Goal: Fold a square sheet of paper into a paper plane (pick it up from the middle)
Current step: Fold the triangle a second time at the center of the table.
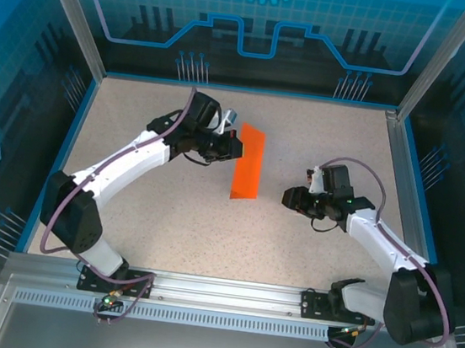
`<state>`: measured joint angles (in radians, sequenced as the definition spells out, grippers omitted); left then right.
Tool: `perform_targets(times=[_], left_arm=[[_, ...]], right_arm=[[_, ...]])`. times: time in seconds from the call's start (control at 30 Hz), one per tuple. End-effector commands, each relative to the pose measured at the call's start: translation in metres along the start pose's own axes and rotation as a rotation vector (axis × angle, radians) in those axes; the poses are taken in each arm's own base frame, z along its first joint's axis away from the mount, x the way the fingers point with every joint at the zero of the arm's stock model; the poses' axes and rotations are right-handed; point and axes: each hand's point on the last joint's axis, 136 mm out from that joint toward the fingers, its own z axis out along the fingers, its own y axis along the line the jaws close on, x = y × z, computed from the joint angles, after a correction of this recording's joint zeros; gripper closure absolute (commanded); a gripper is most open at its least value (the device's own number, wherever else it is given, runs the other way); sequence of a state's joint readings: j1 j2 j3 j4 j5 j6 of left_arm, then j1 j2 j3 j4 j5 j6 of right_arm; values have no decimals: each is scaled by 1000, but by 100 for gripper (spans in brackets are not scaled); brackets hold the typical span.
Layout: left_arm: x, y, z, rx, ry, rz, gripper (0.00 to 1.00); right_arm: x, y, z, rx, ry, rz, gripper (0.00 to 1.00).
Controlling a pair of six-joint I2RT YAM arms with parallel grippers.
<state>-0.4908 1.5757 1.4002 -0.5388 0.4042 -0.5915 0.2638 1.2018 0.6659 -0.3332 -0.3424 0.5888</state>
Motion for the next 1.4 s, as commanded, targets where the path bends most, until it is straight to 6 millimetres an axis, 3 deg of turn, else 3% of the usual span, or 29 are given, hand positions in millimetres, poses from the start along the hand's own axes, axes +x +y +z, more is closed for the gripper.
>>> perform_targets(times=[0.0,0.33,0.5,0.73,0.97,1.07,1.13,1.37], left_arm=[[22,27,-1,-121,96,4,100],[52,59,74,-124,218,-70,100],[66,77,95,-159,255,-103,100],[76,93,107,-181,273,-142,100],[76,93,108,-175,274,-149,100],[77,94,109,-176,277,-152,100],[77,94,109,-176,278,-155,100],[77,93,108,-176,277,-155,100]], right_arm=[[0,5,-7,8,-6,4,54],[8,28,-8,-36,-10,-97,42],[12,34,-3,10,-3,-158,36],[28,73,5,4,16,-389,34],[68,123,25,43,26,-666,35],[85,127,38,98,36,-738,37],[87,135,44,122,20,-753,37],[95,133,68,238,17,-791,43]])
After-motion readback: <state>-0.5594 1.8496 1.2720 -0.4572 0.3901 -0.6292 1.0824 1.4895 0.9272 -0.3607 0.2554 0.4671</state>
